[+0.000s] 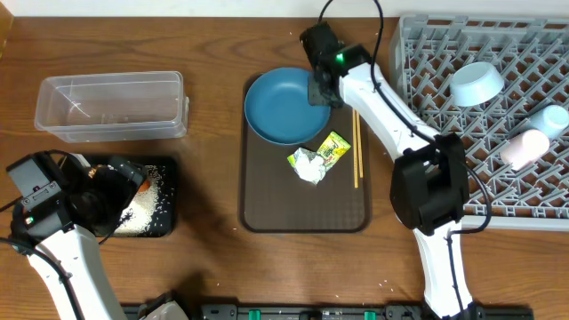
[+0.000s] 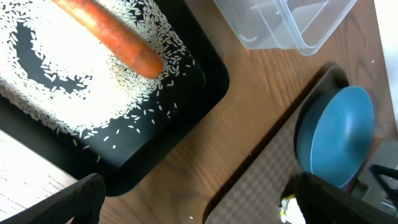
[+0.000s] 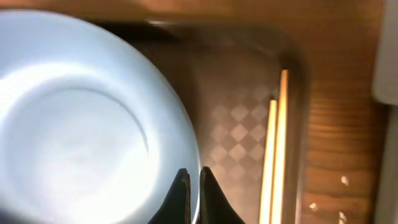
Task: Sort waste into correct bins and load items into the dishwasher rack
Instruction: 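Grasp the blue plate's rim with the right gripper, then lift the blue plate and carry it into the rack's back, then stand the blue plate upright in the rack and release it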
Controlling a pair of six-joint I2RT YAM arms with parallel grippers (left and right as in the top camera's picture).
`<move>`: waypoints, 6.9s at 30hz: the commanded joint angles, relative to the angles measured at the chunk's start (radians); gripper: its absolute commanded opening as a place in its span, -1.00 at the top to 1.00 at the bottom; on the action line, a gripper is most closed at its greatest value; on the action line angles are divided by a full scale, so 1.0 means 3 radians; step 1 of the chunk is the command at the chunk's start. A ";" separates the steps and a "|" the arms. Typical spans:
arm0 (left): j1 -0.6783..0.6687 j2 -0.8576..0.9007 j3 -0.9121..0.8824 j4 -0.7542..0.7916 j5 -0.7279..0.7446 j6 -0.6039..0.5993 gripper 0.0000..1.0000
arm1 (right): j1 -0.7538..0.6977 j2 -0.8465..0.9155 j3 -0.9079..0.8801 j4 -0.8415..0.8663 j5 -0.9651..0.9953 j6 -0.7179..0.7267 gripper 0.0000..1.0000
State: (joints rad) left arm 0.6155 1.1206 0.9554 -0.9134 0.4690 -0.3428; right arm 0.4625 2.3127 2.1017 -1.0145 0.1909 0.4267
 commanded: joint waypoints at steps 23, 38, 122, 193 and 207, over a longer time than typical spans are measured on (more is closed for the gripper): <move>0.0020 0.0006 0.0008 -0.0005 0.0031 0.0029 -0.96 | -0.0245 0.0064 0.0042 0.0170 -0.0476 -0.0393 0.11; 0.0020 0.0006 0.0008 -0.0005 0.0031 0.0029 -0.96 | -0.0161 0.0098 -0.0730 0.1031 -0.0474 -0.0427 0.22; 0.0020 0.0006 0.0008 -0.0005 0.0031 0.0029 -0.96 | -0.2967 -0.1649 -0.0816 0.1926 0.2477 -0.2013 0.97; 0.0020 0.0006 0.0008 -0.0005 0.0031 0.0029 -0.96 | -0.2538 -0.0526 -0.0818 0.3681 0.2884 -0.4457 0.98; 0.0020 0.0006 0.0008 -0.0005 0.0031 0.0029 -0.96 | -0.2745 -0.0504 -0.0909 0.3730 0.2833 -0.5033 0.97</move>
State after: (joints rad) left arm 0.6155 1.1206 0.9554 -0.9131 0.4690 -0.3428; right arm -0.3370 2.1532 1.8397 0.1040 1.0492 -1.0481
